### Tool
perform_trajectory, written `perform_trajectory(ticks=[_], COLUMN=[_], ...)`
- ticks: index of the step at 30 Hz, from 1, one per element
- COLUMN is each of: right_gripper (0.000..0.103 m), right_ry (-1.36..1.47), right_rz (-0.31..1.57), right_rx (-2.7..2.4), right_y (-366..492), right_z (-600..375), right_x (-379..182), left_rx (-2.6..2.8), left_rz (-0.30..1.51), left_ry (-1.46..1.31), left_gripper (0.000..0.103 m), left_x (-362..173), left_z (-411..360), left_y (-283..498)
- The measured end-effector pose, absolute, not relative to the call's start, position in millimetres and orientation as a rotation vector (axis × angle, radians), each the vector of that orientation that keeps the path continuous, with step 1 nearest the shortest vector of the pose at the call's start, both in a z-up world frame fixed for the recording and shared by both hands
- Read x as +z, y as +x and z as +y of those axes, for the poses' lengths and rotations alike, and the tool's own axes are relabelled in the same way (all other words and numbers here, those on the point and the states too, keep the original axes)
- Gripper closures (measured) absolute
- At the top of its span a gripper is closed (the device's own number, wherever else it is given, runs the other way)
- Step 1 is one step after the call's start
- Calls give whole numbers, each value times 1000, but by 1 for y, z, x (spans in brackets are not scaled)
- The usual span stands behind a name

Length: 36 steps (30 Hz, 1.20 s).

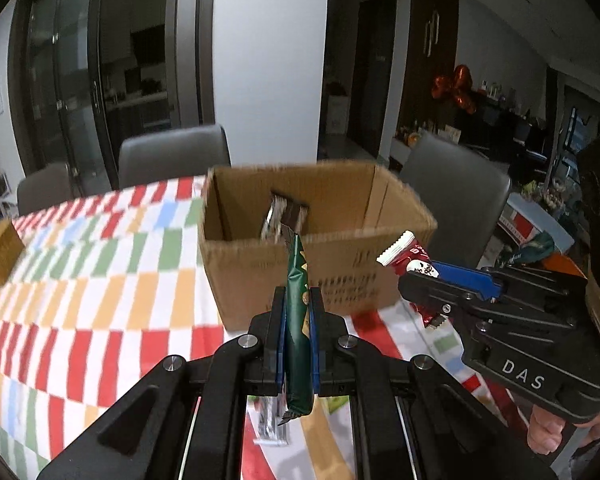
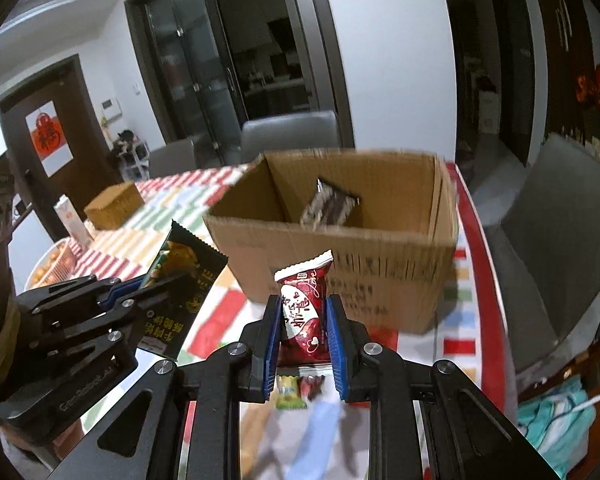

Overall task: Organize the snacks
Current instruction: 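Carry the red candy bar into the box while the left tool carries a green snack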

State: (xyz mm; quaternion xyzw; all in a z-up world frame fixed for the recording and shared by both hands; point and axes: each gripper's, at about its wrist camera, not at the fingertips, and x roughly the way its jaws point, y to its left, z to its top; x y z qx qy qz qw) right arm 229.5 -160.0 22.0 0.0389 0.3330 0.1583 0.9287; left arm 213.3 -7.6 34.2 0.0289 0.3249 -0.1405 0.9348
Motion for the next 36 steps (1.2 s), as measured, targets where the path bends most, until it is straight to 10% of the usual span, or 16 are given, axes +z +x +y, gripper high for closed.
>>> perform_trajectory(ticks=[36], right_gripper=[80], right_ry=[34], right_rz=[653], right_rx=[283], right_y=[334], right_z=[-168], right_x=[65], left_rx=[-301], left_rz=[670], left_ry=[109], left_gripper=[92], left_x=[72], left_z=[-29], left_y=[334])
